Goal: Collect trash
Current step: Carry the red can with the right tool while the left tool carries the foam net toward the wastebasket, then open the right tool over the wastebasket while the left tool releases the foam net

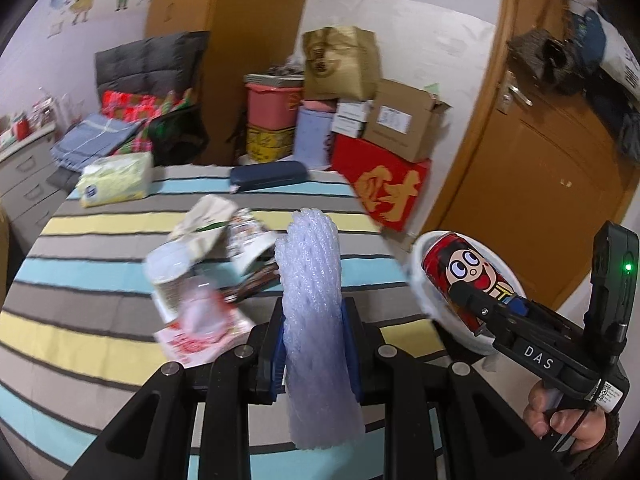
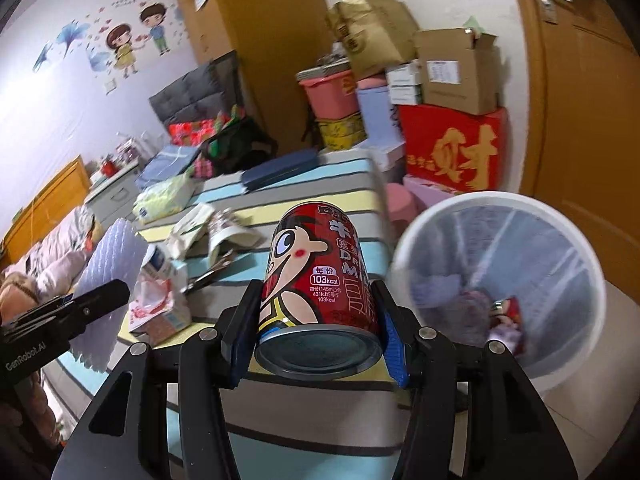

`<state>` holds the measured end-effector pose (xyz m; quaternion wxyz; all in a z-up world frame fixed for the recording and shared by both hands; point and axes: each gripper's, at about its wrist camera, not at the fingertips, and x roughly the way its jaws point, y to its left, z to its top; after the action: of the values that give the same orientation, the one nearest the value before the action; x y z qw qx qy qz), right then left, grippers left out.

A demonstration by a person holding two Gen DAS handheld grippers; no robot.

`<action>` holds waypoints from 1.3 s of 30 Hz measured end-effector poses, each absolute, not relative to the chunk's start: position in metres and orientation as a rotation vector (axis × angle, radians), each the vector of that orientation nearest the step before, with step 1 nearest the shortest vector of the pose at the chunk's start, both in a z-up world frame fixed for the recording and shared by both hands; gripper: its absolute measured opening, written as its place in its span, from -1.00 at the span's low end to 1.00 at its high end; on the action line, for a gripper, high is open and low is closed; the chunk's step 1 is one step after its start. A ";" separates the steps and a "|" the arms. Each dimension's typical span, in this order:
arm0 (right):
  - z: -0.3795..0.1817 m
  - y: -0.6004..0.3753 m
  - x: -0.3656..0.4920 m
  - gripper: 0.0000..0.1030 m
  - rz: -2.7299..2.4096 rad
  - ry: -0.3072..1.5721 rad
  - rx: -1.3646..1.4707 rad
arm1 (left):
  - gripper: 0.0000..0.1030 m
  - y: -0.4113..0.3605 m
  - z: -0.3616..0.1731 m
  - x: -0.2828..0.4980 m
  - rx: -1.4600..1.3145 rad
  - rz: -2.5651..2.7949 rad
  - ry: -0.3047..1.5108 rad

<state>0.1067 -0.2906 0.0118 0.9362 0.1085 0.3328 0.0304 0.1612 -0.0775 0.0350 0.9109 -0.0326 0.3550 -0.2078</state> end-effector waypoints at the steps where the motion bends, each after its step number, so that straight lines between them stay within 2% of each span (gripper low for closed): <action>1: 0.013 -0.294 0.105 0.06 0.052 0.675 0.225 | -0.51 -0.084 0.036 0.161 -0.062 -0.438 0.731; 24: 0.006 -0.398 0.083 0.06 -0.191 0.685 0.279 | -0.50 -0.256 0.030 0.169 0.074 -0.715 0.773; 37: -0.016 -0.421 0.100 0.06 -0.230 0.784 0.234 | -0.50 -0.301 -0.004 0.193 0.106 -0.743 0.851; 39: -0.018 -0.422 0.102 0.06 -0.241 0.800 0.222 | -0.40 -0.301 -0.005 0.197 0.105 -0.729 0.849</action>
<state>0.1019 -0.4220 -0.0176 0.9080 0.1078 0.3878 -0.1166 0.1965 -0.3014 -0.0046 0.8462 0.0497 0.4027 -0.3455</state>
